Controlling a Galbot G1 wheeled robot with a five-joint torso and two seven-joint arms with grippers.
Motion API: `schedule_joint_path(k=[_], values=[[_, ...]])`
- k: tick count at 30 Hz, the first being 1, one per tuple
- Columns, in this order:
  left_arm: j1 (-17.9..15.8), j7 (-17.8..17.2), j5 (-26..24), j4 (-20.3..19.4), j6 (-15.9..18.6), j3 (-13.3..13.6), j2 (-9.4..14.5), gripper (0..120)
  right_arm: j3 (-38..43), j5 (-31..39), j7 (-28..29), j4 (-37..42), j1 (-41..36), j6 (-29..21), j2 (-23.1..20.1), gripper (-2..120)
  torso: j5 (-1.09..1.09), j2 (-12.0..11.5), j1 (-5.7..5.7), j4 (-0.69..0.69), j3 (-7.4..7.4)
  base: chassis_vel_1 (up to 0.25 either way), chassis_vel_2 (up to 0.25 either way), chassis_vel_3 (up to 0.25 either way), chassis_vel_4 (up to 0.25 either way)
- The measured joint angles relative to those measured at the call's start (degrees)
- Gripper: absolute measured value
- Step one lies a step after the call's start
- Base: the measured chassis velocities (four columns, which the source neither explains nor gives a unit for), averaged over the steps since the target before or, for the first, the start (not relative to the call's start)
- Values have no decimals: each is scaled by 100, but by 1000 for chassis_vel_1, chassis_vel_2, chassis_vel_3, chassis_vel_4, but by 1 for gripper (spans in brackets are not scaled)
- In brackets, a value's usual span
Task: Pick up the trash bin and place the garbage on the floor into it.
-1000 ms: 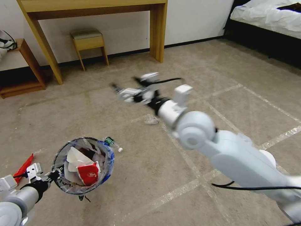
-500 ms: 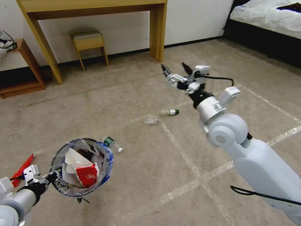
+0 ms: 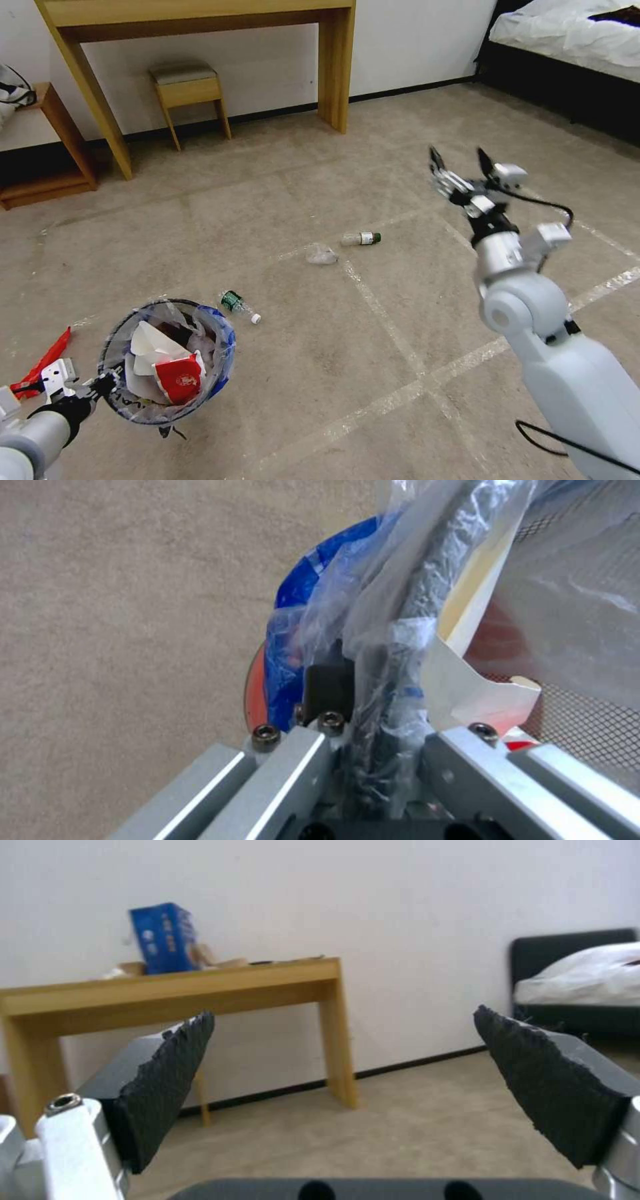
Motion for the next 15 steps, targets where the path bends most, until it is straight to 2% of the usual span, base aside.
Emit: schedule_joint_path(k=[15], values=[[-7,-30,95,-93,-1,-19,-187,0,392,-639,-211,-472,-324,528,335,100,0,0,0,0,0,0,0,0,0]])
